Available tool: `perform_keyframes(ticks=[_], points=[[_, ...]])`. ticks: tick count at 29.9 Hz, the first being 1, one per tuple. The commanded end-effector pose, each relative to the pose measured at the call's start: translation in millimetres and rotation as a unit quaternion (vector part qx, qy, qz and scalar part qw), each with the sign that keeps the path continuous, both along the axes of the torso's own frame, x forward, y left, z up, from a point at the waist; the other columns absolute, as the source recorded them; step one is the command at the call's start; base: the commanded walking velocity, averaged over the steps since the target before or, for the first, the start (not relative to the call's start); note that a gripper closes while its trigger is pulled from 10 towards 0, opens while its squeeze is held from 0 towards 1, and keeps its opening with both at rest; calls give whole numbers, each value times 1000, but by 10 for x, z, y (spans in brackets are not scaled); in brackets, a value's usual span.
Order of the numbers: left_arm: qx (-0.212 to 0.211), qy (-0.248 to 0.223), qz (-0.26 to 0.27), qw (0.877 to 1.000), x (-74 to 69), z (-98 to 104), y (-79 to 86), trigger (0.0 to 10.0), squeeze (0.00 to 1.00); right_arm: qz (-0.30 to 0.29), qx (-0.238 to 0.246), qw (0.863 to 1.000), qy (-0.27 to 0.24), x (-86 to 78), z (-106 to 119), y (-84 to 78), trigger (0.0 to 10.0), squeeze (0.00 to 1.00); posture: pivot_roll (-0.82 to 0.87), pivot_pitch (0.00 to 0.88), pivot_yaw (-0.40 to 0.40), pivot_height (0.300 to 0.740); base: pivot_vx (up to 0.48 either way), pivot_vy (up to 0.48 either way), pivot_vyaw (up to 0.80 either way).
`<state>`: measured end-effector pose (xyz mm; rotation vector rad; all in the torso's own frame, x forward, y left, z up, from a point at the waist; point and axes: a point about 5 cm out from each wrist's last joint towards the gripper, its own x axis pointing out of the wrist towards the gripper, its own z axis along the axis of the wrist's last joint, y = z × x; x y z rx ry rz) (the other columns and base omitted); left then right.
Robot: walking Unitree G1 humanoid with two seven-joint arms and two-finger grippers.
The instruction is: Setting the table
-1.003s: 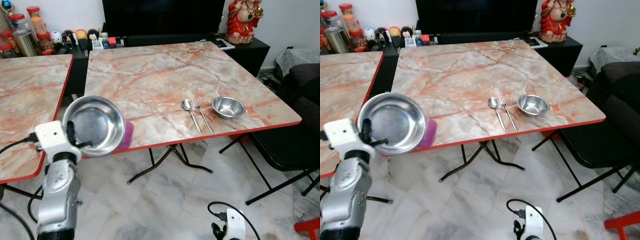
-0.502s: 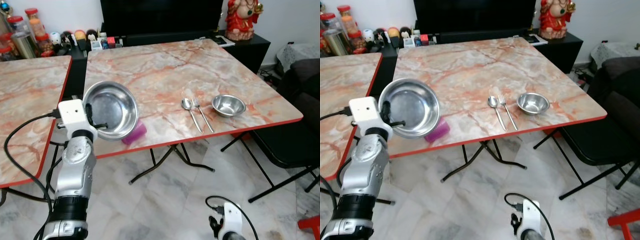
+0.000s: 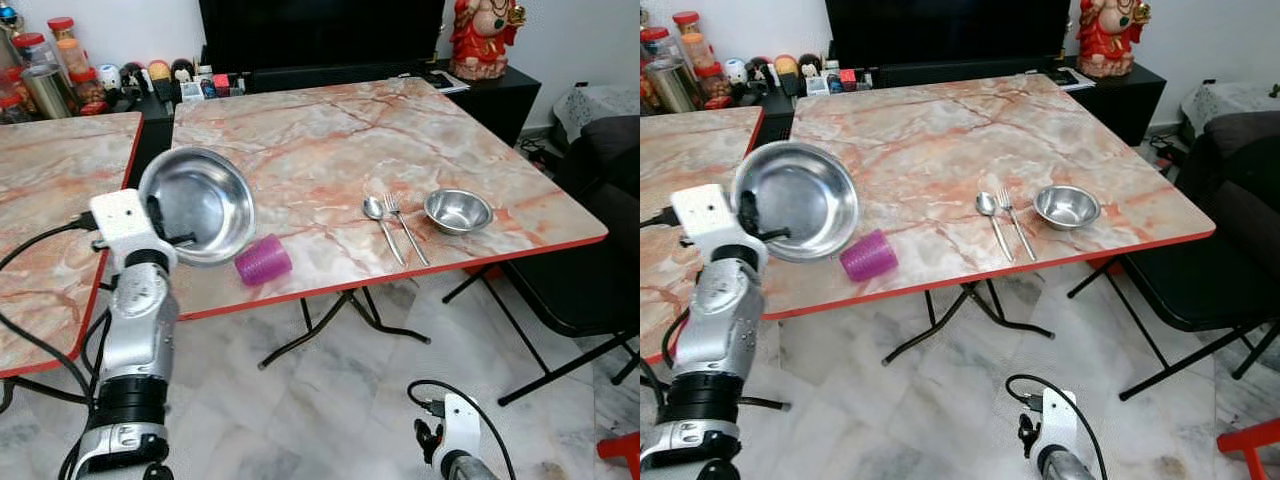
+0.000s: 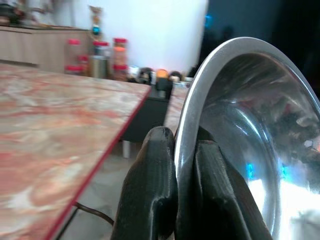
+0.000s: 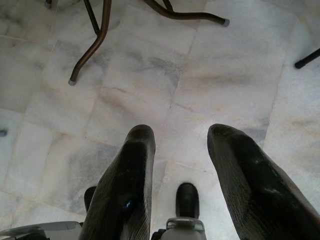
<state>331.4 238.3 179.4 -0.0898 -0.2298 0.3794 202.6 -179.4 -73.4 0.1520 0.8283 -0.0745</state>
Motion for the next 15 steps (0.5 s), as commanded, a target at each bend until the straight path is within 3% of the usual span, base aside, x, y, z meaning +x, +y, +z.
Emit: perform_keyframes(ticks=[1,5,8,10,13,15], points=[[-2,-16,30,999,-88,44,161,10000,0,-3,-1,1000,6,-2,-3,-12,10000,0,51,0,3,740,0,0,0],[11,-3,48,999,-173,-21,289,10000,0,-3,-1,1000,8,-10,-8,-16,10000,0,54,0,2,740,0,0,0],[45,36,103,993,-422,-223,614,10000,0,-1,0,1000,11,-30,-18,-16,10000,0,57,0,2,740,0,0,0],[46,41,112,992,-464,-249,665,10000,0,-1,0,1000,11,-32,-19,-17,10000,0,57,0,2,740,0,0,0],[40,57,180,981,-707,-352,956,10000,0,0,0,1000,13,-44,-26,-17,10000,0,71,0,-3,740,0,0,0],[38,60,196,978,-767,-370,1017,10000,0,1,0,1000,13,-47,-27,-17,10000,0,71,0,-3,740,0,0,0]])
